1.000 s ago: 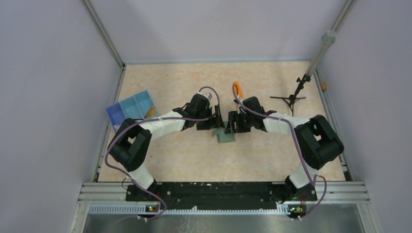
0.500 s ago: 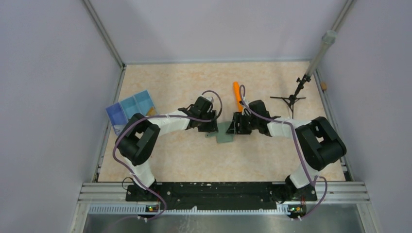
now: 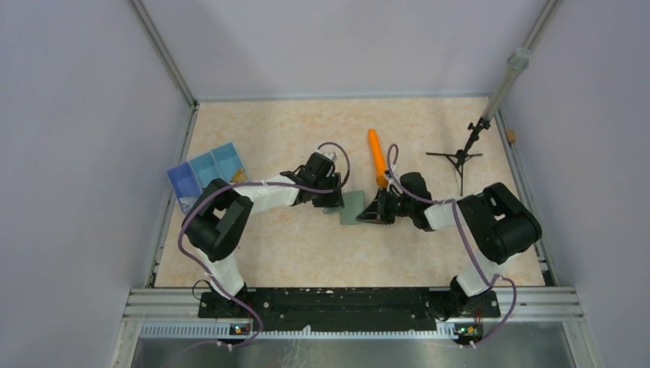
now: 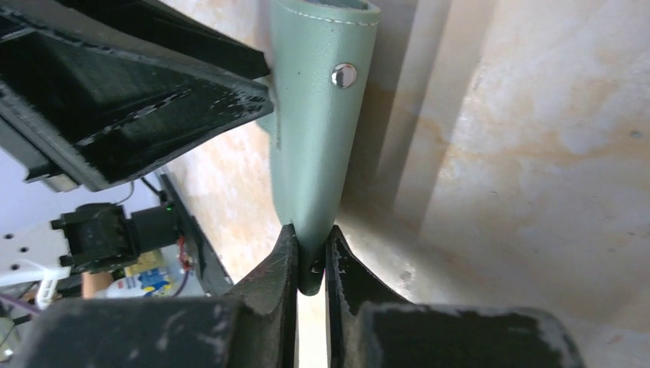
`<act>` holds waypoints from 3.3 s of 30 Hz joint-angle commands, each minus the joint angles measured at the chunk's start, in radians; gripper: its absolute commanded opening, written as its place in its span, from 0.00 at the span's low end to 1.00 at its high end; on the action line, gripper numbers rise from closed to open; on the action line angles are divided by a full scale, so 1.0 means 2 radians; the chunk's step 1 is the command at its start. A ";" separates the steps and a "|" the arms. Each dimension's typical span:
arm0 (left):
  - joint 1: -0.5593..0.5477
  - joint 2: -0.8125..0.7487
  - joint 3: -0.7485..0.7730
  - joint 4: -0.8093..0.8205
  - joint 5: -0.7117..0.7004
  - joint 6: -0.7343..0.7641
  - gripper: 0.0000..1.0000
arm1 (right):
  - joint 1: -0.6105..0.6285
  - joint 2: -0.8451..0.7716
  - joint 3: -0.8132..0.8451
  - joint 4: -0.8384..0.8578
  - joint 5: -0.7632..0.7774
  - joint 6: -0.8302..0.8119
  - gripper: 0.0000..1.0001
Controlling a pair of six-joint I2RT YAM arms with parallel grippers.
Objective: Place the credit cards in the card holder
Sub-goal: Close the card holder at the center of the board.
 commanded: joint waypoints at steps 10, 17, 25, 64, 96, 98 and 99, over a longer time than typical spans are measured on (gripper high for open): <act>-0.004 -0.165 0.026 -0.041 -0.095 -0.080 0.79 | 0.030 -0.146 0.106 -0.192 0.162 -0.145 0.00; -0.029 -0.197 0.046 0.016 -0.067 -0.137 0.85 | 0.105 -0.193 0.155 -0.261 0.306 -0.202 0.00; -0.041 -0.175 0.036 0.032 -0.073 -0.164 0.86 | 0.180 -0.214 0.175 -0.278 0.420 -0.224 0.00; -0.050 -0.241 -0.097 0.114 -0.157 -0.122 0.00 | 0.229 -0.252 0.195 -0.366 0.458 -0.237 0.79; -0.001 -0.357 -0.232 0.356 0.160 -0.164 0.35 | 0.061 -0.241 0.082 -0.053 -0.071 -0.101 0.00; -0.001 -0.343 -0.234 0.376 0.170 -0.176 0.38 | 0.068 -0.234 0.086 -0.047 -0.067 -0.101 0.00; -0.001 -0.338 -0.234 0.381 0.172 -0.181 0.40 | 0.072 -0.230 0.089 -0.048 -0.063 -0.102 0.00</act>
